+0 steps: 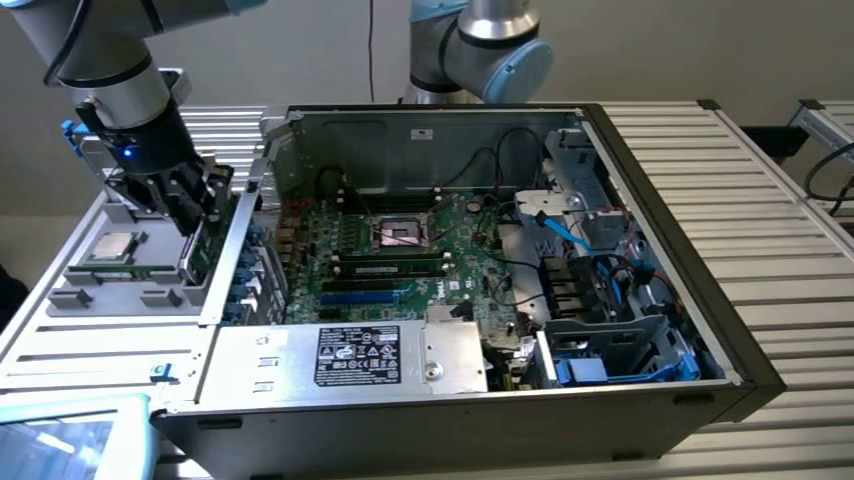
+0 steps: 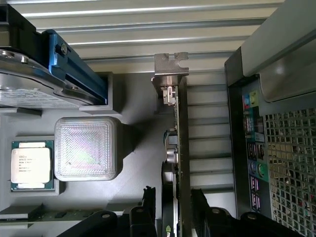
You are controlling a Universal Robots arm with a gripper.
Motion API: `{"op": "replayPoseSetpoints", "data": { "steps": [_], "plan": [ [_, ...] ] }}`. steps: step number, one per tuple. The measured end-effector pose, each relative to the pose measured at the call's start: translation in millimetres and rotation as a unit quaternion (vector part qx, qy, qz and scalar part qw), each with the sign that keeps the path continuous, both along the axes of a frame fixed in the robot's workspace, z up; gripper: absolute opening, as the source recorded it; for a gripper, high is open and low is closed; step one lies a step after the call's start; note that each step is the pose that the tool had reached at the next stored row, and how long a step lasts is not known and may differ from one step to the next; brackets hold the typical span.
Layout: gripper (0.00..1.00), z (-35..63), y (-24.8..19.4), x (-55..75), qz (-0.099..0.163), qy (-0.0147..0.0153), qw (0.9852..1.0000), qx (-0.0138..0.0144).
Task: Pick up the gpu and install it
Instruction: 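Pick up the gpu and move the gpu toward the slot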
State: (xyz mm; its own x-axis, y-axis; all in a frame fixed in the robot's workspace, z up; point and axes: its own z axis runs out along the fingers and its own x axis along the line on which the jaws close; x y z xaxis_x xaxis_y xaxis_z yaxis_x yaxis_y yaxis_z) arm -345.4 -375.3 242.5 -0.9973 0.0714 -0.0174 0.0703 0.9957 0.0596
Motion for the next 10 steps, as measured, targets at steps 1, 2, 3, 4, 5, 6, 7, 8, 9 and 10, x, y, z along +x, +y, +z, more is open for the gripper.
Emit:
{"op": "replayPoseSetpoints", "data": {
  "steps": [1, 2, 3, 4, 5, 6, 7, 8, 9, 10],
  "plan": [
    [0.43, 0.0, 0.0, 0.0, 0.0, 0.0, 1.0, 0.0],
    [0.43, 0.0, 0.0, 0.0, 0.0, 0.0, 1.0, 0.0],
    [0.4, 0.0, 0.0, 0.0, 0.0, 0.0, 1.0, 0.0],
    [0.4, 0.0, 0.0, 0.0, 0.0, 0.0, 1.0, 0.0],
    [0.4, 0.0, 0.0, 0.0, 0.0, 0.0, 1.0, 0.0],
    [0.33, 0.0, 0.0, 0.0, 0.0, 0.0, 1.0, 0.0],
    [0.33, 0.0, 0.0, 0.0, 0.0, 0.0, 1.0, 0.0],
    [0.33, 0.0, 0.0, 0.0, 0.0, 0.0, 1.0, 0.0],
    [0.33, 0.0, 0.0, 0.0, 0.0, 0.0, 1.0, 0.0],
    [0.31, 0.0, 0.0, 0.0, 0.0, 0.0, 1.0, 0.0]
  ]
}}
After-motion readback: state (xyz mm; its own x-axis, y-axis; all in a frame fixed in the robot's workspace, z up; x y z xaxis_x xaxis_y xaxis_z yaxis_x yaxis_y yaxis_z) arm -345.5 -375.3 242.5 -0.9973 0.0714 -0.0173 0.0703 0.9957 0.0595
